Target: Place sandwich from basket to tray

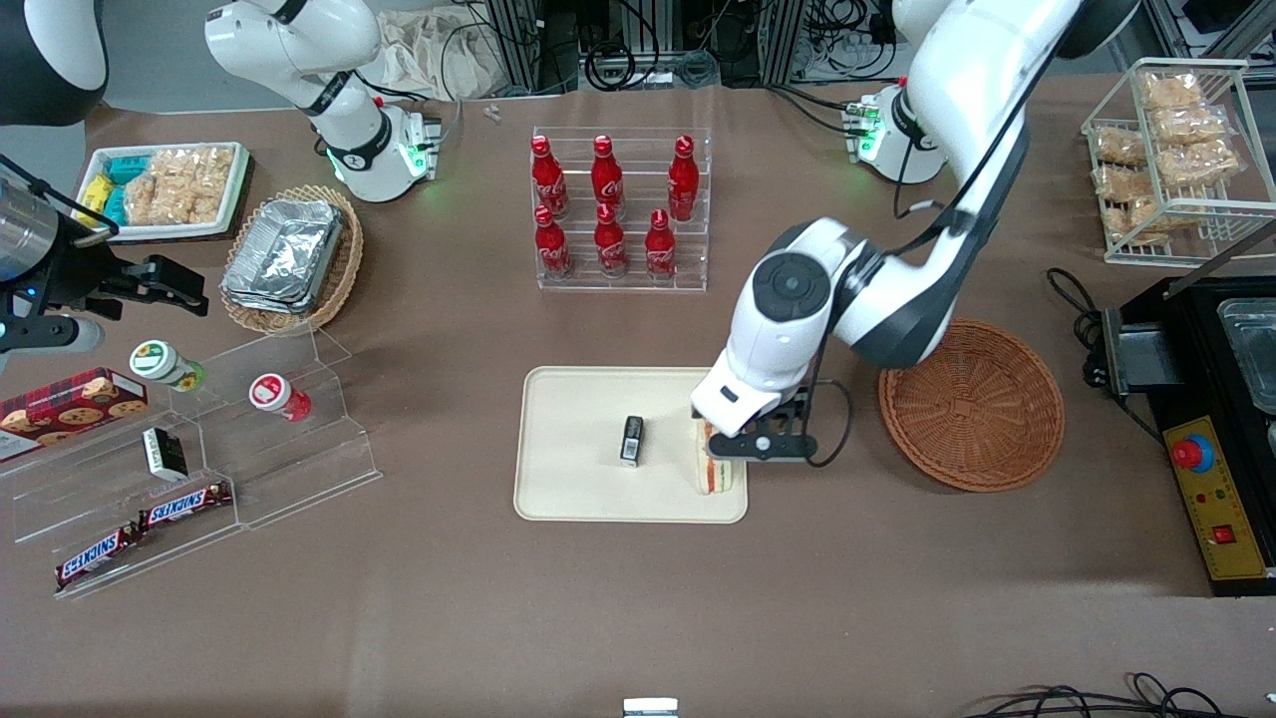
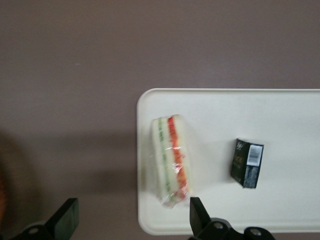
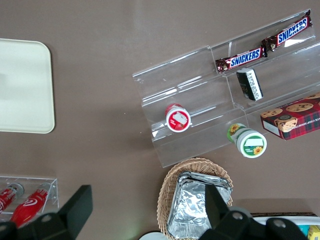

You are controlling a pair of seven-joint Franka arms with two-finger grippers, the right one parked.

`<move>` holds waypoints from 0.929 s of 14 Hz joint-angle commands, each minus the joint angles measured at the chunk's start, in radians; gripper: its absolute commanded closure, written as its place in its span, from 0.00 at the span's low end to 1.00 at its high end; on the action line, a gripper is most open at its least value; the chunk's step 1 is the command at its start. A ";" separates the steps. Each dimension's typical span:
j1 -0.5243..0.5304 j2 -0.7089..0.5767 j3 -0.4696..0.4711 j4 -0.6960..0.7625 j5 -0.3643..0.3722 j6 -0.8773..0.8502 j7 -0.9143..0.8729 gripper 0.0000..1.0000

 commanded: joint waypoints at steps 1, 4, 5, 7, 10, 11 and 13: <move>-0.002 -0.098 0.068 0.005 -0.061 -0.128 0.101 0.00; -0.005 -0.103 0.256 0.162 -0.309 -0.352 0.331 0.00; -0.007 -0.111 0.293 0.181 -0.316 -0.415 0.389 0.00; -0.004 -0.179 0.376 0.180 -0.336 -0.521 0.492 0.00; -0.008 -0.308 0.531 0.162 -0.366 -0.670 0.658 0.00; -0.008 -0.351 0.554 0.142 -0.357 -0.681 0.672 0.00; -0.008 -0.402 0.567 0.109 -0.315 -0.681 0.671 0.00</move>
